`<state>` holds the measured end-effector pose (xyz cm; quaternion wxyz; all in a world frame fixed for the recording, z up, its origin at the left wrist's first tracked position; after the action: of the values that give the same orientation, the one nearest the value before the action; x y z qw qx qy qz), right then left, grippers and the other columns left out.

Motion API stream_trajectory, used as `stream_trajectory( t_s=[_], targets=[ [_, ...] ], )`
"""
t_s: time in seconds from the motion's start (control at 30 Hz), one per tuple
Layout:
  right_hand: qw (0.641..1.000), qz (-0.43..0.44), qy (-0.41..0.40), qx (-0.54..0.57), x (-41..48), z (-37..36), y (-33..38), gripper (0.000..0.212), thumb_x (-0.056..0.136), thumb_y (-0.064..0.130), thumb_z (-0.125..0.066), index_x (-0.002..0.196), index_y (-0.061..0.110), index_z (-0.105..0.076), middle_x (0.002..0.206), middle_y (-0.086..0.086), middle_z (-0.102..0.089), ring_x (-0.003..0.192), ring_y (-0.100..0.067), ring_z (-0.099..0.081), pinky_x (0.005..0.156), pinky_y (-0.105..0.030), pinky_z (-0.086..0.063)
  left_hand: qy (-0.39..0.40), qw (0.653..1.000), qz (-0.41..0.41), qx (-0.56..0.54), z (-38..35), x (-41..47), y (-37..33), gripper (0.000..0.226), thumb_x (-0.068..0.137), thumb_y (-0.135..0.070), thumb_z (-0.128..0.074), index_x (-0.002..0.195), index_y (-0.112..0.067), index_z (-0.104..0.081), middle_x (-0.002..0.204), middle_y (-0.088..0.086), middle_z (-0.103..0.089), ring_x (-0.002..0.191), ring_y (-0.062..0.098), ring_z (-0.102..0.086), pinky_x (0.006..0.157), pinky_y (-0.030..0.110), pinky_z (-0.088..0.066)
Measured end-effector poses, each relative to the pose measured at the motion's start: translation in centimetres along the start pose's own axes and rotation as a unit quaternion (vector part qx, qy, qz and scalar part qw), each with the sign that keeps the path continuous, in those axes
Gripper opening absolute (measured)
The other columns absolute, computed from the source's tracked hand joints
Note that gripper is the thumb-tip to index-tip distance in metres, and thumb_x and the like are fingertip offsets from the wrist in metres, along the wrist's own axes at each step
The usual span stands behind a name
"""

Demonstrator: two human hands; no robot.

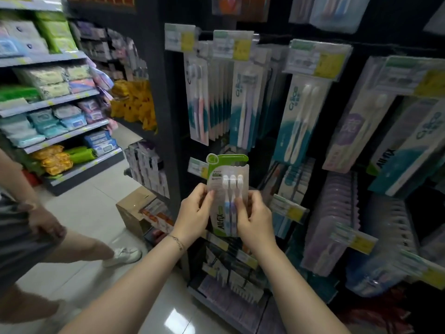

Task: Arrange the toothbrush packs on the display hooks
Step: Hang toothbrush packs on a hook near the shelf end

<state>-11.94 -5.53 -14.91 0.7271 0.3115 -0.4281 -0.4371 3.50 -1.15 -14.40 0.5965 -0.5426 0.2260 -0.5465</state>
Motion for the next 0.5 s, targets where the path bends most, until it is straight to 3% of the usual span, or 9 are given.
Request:
stream_trajectory(
  t_s=[0.17,0.3,0.5],
  targets=[
    [0.998,-0.057,-0.018,0.003,-0.8,-4.3,-1.3,0.010,0.099,0.030,-0.046,0.099,0.020,-0.049,0.093,0.002,-0.064,0.083,-0.014,-0.063,0.069,-0.036,-0.053,0.071,0.997,-0.021,0.036,2.0,1.1,2.4,0.009,0.101,-0.028,-0.044,0.102,-0.027,-0.052,0.088,-0.012,-0.066,0.080,0.003,-0.064,0.068,0.027,-0.053],
    [0.995,-0.087,-0.040,-0.002,-1.4,-6.7,-2.4,0.011,0.100,0.026,-0.044,0.103,0.017,-0.048,0.092,0.004,-0.062,0.081,-0.010,-0.061,0.065,-0.026,-0.046,0.144,0.988,-0.025,0.052,2.4,2.0,4.9,0.010,0.101,-0.032,-0.042,0.102,-0.029,-0.051,0.088,-0.007,-0.067,0.079,0.008,-0.066,0.072,0.042,-0.055],
    [0.988,-0.125,-0.082,-0.035,-1.7,-8.3,-5.1,0.007,0.100,0.023,-0.043,0.100,0.016,-0.046,0.082,0.003,-0.060,0.072,-0.014,-0.059,0.060,-0.029,-0.041,0.235,0.969,-0.026,0.066,1.1,3.5,8.1,0.016,0.101,-0.037,-0.038,0.103,-0.025,-0.049,0.088,-0.002,-0.065,0.078,0.013,-0.065,0.072,0.049,-0.052]
  ],
)
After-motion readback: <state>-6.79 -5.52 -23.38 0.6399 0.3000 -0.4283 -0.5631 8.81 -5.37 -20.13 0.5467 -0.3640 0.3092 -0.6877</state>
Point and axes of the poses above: each hand's wrist, its own x-axis towards the middle knuckle, its own z-axis out of the back of the hand, y = z × x, the point moved 7 cm from there along x, towards the middle knuckle
